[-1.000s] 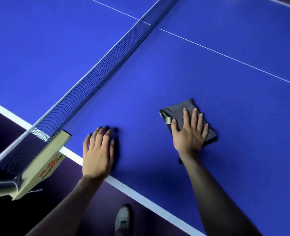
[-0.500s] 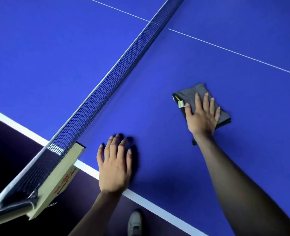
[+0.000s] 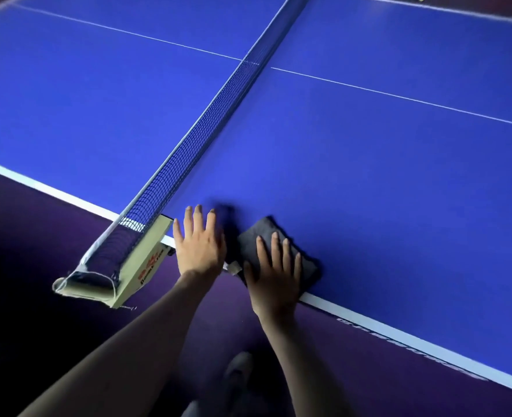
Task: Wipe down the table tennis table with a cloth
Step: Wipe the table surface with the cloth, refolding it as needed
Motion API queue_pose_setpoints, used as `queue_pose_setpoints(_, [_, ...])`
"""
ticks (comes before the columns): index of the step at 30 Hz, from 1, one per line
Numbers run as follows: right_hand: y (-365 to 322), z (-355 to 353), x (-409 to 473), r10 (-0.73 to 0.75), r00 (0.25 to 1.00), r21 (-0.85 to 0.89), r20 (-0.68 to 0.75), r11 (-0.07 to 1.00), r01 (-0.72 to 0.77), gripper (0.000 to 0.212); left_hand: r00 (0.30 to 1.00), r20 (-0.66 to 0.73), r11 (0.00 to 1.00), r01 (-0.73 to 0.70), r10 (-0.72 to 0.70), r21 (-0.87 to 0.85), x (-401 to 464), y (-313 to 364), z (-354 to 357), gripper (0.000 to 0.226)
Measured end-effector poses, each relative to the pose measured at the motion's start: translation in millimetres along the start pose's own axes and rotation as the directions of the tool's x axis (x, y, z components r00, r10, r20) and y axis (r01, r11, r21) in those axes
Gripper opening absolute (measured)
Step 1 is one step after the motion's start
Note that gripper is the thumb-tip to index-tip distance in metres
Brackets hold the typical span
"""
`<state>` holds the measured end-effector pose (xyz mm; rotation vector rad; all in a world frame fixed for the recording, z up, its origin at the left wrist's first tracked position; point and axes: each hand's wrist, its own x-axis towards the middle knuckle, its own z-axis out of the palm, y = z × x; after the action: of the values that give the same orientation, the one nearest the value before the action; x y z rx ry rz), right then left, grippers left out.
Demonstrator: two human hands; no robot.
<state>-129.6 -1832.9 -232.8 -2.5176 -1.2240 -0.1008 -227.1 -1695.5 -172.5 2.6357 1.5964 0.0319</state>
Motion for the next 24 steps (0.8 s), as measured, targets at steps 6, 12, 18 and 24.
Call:
queue_pose_setpoints(6, [6.1, 18.0, 68.1, 0.018, 0.994, 0.023, -0.104, 1.0, -0.015, 0.06, 0.998, 0.018, 0.998, -0.06, 0.06, 0.006, 63.4, -26.6, 0.0, 0.053])
queue_pose_setpoints(12, [6.5, 41.6, 188.0, 0.125, 0.985, -0.069, -0.119, 0.989, -0.133, 0.06, 0.98, -0.064, 0.982, -0.19, 0.189, -0.019, 129.6, -49.1, 18.1, 0.054])
queue_pose_setpoints(18, [9.9, 57.2, 291.2, 0.172, 0.985, -0.108, 0.002, 0.979, -0.171, 0.071, 0.965, -0.059, 0.96, -0.26, 0.255, -0.107, 158.6, -81.4, 45.5, 0.056])
queue_pose_setpoints(24, [15.9, 70.9, 380.3, 0.174, 0.98, -0.129, 0.1, 0.978, -0.161, 0.074, 0.945, -0.035, 0.937, -0.326, 0.324, -0.126, 163.5, -84.4, 46.7, 0.062])
